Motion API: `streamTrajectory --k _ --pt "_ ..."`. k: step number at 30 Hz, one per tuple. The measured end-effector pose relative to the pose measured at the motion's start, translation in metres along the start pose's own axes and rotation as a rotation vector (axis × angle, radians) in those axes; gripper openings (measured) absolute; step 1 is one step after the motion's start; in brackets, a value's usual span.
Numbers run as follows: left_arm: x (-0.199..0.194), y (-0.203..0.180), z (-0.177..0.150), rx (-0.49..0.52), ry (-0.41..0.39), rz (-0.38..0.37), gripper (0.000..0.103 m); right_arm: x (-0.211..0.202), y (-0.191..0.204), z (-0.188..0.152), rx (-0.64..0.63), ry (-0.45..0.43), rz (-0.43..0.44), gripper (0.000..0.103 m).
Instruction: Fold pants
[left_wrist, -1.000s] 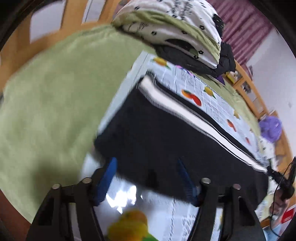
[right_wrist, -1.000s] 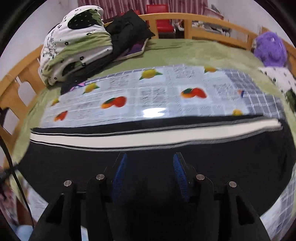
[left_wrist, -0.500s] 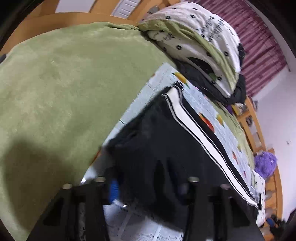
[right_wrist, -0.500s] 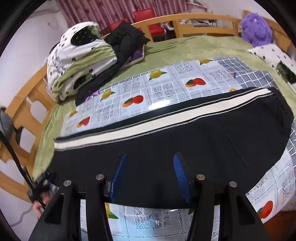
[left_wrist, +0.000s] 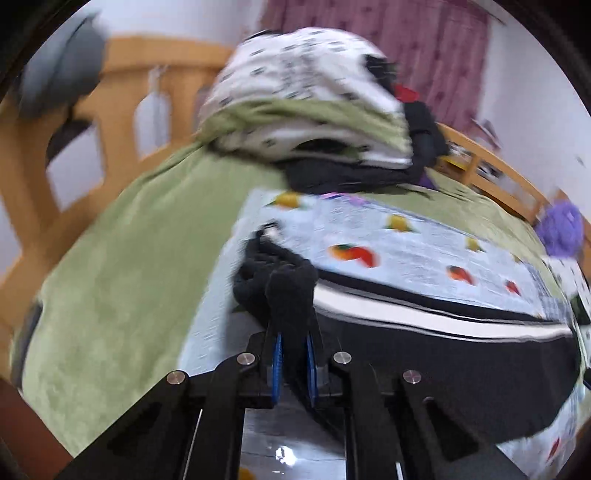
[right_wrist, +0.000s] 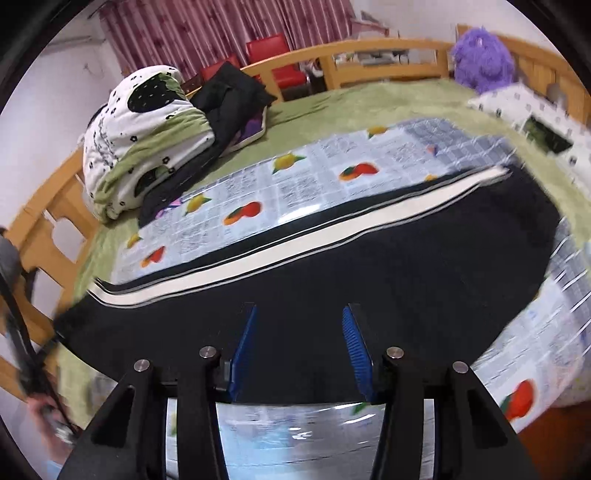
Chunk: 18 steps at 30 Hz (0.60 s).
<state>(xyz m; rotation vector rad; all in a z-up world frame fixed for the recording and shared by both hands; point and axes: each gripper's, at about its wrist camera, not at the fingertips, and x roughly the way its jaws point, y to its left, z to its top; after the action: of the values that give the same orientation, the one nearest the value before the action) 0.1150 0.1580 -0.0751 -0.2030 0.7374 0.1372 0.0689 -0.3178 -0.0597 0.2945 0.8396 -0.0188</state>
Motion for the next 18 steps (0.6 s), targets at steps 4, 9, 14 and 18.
streamTrajectory --k 4,9,14,18 --pt "-0.016 -0.070 0.003 0.090 -0.014 -0.083 0.009 -0.012 -0.020 -0.004 -0.046 -0.033 -0.046 0.047" --pt "-0.002 -0.161 -0.018 0.189 0.056 -0.211 0.007 -0.019 -0.061 -0.013 -0.008 -0.007 -0.054 0.047" --pt "0.031 -0.236 -0.063 0.273 0.150 -0.286 0.007 -0.028 -0.093 -0.020 0.072 0.010 -0.046 0.047" --pt "0.048 -0.262 -0.101 0.334 0.215 -0.321 0.007 -0.032 -0.095 -0.023 0.061 0.005 -0.065 0.047"
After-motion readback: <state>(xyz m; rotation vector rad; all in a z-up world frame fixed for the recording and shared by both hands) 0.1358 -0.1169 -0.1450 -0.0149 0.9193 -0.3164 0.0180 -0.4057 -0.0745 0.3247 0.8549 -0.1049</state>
